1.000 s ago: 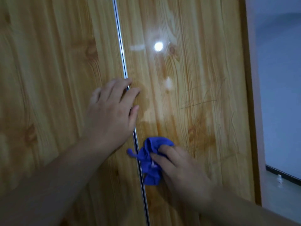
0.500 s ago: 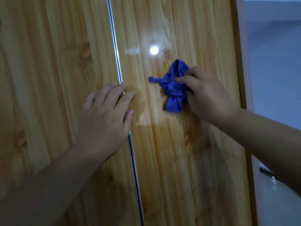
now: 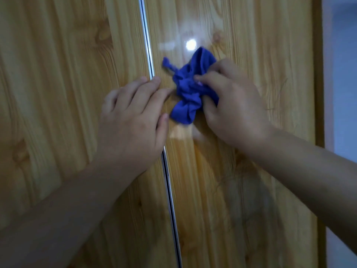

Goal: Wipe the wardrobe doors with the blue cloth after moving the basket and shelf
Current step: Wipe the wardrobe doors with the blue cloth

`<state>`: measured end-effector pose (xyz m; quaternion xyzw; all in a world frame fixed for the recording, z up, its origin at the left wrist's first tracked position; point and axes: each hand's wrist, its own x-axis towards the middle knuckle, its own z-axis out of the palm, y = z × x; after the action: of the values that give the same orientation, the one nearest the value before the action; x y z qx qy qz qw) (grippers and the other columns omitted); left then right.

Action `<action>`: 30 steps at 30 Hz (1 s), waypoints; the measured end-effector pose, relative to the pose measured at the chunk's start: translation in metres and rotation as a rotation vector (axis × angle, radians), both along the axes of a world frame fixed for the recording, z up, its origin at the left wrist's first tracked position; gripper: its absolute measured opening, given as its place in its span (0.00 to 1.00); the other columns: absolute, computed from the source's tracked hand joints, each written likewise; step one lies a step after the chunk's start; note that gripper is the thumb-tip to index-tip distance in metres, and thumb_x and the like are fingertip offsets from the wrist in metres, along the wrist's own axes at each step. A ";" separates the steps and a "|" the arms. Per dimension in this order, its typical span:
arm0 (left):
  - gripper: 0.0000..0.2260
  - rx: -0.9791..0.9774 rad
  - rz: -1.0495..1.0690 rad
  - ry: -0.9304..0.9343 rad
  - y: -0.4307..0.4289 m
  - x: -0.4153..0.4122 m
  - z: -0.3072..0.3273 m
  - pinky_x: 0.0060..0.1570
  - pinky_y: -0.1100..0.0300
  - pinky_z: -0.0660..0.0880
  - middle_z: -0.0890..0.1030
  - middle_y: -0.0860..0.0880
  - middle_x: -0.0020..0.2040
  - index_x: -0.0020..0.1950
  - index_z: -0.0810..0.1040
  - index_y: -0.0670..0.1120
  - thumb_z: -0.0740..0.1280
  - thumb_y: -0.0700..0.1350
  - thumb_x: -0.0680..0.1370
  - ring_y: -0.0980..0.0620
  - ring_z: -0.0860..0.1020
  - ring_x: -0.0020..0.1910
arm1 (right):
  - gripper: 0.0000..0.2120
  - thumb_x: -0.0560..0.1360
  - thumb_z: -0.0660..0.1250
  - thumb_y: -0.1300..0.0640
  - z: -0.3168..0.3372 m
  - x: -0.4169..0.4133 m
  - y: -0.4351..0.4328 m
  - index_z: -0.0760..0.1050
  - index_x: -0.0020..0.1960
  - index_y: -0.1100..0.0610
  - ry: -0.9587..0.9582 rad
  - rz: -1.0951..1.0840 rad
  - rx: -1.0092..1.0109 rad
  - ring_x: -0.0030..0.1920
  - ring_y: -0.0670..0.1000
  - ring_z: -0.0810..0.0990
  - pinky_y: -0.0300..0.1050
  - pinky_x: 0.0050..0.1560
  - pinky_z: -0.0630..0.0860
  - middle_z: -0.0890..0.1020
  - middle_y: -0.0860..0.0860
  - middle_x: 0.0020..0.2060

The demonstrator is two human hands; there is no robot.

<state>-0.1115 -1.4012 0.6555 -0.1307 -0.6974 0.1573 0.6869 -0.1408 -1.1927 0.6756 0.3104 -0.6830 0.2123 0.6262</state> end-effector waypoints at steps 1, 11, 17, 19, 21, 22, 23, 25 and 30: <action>0.20 0.000 0.002 0.003 -0.001 -0.001 -0.001 0.68 0.47 0.65 0.78 0.49 0.73 0.72 0.77 0.48 0.65 0.50 0.80 0.46 0.73 0.73 | 0.11 0.76 0.65 0.63 -0.016 0.002 -0.003 0.82 0.55 0.63 -0.012 0.021 0.035 0.48 0.56 0.79 0.44 0.46 0.74 0.79 0.58 0.51; 0.19 0.014 0.000 -0.047 0.002 0.001 -0.004 0.69 0.44 0.67 0.76 0.48 0.74 0.72 0.76 0.48 0.64 0.49 0.82 0.46 0.71 0.75 | 0.16 0.74 0.68 0.52 -0.182 0.016 0.010 0.81 0.61 0.54 -0.283 0.014 0.466 0.48 0.51 0.79 0.43 0.40 0.78 0.81 0.51 0.53; 0.19 0.064 0.018 -0.119 0.014 0.018 0.009 0.62 0.44 0.70 0.76 0.47 0.69 0.67 0.79 0.48 0.64 0.52 0.78 0.43 0.73 0.70 | 0.19 0.76 0.63 0.51 -0.106 0.024 0.080 0.79 0.64 0.52 -0.254 0.015 0.141 0.56 0.47 0.78 0.31 0.57 0.72 0.77 0.49 0.58; 0.19 0.024 0.007 -0.112 0.028 0.022 0.008 0.60 0.44 0.70 0.76 0.47 0.67 0.66 0.78 0.48 0.64 0.52 0.77 0.43 0.73 0.69 | 0.19 0.75 0.65 0.58 -0.057 0.014 0.107 0.79 0.65 0.55 -0.208 -0.045 -0.026 0.56 0.51 0.77 0.37 0.57 0.72 0.77 0.52 0.58; 0.18 -0.055 -0.020 -0.133 0.043 0.022 -0.002 0.62 0.45 0.70 0.77 0.47 0.67 0.66 0.78 0.47 0.65 0.51 0.78 0.43 0.73 0.69 | 0.18 0.75 0.67 0.61 -0.016 0.004 0.123 0.79 0.64 0.56 -0.153 -0.099 -0.157 0.57 0.52 0.77 0.38 0.56 0.70 0.77 0.53 0.58; 0.18 -0.080 -0.017 -0.163 0.048 0.021 -0.007 0.63 0.45 0.70 0.78 0.47 0.67 0.66 0.79 0.47 0.65 0.50 0.78 0.43 0.74 0.69 | 0.17 0.76 0.66 0.61 0.001 -0.003 0.128 0.79 0.64 0.56 -0.132 -0.126 -0.207 0.57 0.51 0.76 0.37 0.56 0.68 0.76 0.53 0.58; 0.18 -0.090 -0.002 -0.196 0.052 0.019 -0.012 0.65 0.45 0.70 0.78 0.47 0.68 0.67 0.79 0.46 0.66 0.50 0.79 0.43 0.74 0.70 | 0.17 0.76 0.66 0.60 0.013 -0.010 0.131 0.78 0.64 0.55 -0.127 -0.140 -0.248 0.57 0.51 0.76 0.36 0.56 0.67 0.76 0.53 0.59; 0.19 -0.078 0.030 -0.249 0.053 0.015 -0.018 0.67 0.44 0.70 0.78 0.46 0.70 0.70 0.79 0.46 0.66 0.50 0.79 0.43 0.74 0.71 | 0.16 0.77 0.64 0.58 0.029 -0.021 0.128 0.78 0.64 0.56 -0.138 -0.139 -0.316 0.58 0.52 0.76 0.35 0.55 0.66 0.76 0.53 0.59; 0.20 -0.074 0.013 -0.213 0.049 0.005 -0.019 0.66 0.42 0.70 0.78 0.46 0.69 0.69 0.79 0.46 0.65 0.50 0.78 0.43 0.75 0.70 | 0.12 0.78 0.65 0.61 0.006 -0.031 0.086 0.81 0.59 0.59 -0.120 -0.062 -0.293 0.50 0.51 0.78 0.45 0.51 0.76 0.76 0.51 0.53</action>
<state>-0.1067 -1.3524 0.6367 -0.1674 -0.7612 0.1724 0.6024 -0.1717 -1.1063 0.6817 0.1813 -0.6901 0.3086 0.6290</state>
